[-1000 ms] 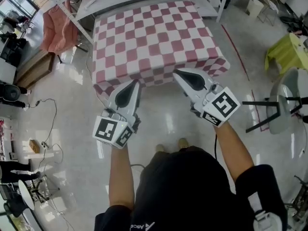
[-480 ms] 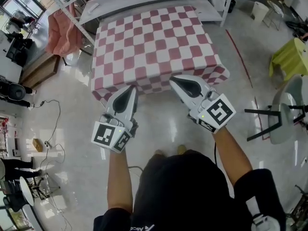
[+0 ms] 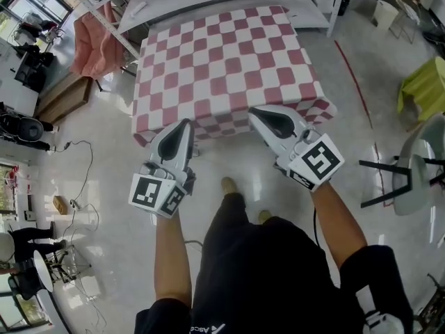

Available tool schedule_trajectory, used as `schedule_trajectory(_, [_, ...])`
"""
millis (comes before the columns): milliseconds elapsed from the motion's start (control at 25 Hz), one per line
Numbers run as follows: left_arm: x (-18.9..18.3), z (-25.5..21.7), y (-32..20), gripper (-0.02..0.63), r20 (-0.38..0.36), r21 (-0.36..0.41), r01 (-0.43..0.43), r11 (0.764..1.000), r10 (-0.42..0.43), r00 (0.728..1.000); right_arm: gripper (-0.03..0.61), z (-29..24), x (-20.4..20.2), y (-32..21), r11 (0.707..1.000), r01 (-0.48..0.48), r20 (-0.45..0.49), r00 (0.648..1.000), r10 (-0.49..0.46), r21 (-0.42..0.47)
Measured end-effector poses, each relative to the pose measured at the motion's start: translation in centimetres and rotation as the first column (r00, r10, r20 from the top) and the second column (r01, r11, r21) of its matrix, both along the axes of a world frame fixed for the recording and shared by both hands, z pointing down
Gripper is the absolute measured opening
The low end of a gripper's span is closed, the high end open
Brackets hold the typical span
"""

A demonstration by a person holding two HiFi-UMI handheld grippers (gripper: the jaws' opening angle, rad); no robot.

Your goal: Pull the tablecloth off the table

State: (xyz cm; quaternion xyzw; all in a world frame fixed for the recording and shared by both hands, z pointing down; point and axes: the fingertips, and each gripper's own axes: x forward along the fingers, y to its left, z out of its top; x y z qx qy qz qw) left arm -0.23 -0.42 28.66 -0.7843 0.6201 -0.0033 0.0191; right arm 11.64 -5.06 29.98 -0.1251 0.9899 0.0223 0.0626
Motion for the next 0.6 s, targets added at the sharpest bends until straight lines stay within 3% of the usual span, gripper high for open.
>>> schedule_trajectory(240, [-3.2,1.5,-4.6,0.011,-0.007,0.009,-0.010,1.000,0.010,1.000,0.000,1.5,-2.7,-3.9,1.000,-0.021,-0.027,0.999,0.022,0.006])
schedule_trajectory(600, [-12.7,2.5,-15.0,0.009,-0.008,-0.001,-0.033,0.999,0.033,0.999,0.000,2.3,-11.3,-13.9,0.997,-0.081,-0.101,0.992,0.082,0.020])
